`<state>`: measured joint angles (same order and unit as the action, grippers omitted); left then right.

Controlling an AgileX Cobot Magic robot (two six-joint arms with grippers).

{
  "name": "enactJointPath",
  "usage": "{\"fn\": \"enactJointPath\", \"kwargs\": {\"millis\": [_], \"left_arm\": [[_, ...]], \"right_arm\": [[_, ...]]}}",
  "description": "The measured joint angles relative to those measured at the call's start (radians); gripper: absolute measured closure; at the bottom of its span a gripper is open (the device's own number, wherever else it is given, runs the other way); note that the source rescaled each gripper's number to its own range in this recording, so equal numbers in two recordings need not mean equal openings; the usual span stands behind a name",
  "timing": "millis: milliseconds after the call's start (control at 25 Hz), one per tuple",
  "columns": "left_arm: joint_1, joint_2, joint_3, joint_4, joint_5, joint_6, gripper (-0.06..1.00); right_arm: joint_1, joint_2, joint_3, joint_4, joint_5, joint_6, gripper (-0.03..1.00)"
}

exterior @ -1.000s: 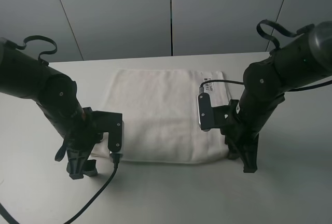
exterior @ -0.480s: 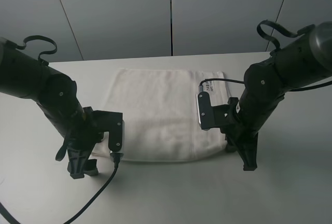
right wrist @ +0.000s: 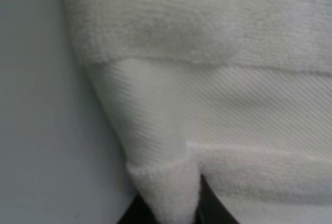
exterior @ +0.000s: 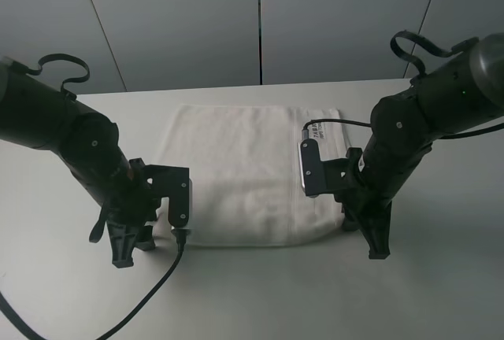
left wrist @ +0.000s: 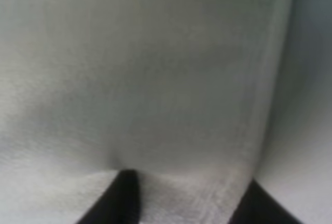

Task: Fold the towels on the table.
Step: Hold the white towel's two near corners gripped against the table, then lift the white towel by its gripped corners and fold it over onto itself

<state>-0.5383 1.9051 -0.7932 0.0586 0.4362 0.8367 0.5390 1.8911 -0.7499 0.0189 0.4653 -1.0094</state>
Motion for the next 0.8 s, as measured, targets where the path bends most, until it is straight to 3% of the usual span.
{"fn": "enactJointPath", "kwargs": {"millis": [120,160,480,800], "left_arm": [[0.000,0.005,-0.012,0.023,-0.021,-0.013,0.88],[0.000,0.007,-0.021,0.024,-0.014,-0.015,0.92],[0.000,0.013,-0.039,0.027,0.020,-0.063,0.94],[0.000,-0.005,-0.042,-0.026,0.044,-0.074,0.94]], "right_arm": [[-0.004,0.000,0.002,0.016,-0.002,0.000,0.97],[-0.003,-0.002,0.002,0.021,-0.005,0.000,0.97],[-0.003,-0.004,0.004,0.040,-0.005,0.000,0.97],[-0.003,-0.040,0.016,0.148,0.030,0.000,0.97]]}}
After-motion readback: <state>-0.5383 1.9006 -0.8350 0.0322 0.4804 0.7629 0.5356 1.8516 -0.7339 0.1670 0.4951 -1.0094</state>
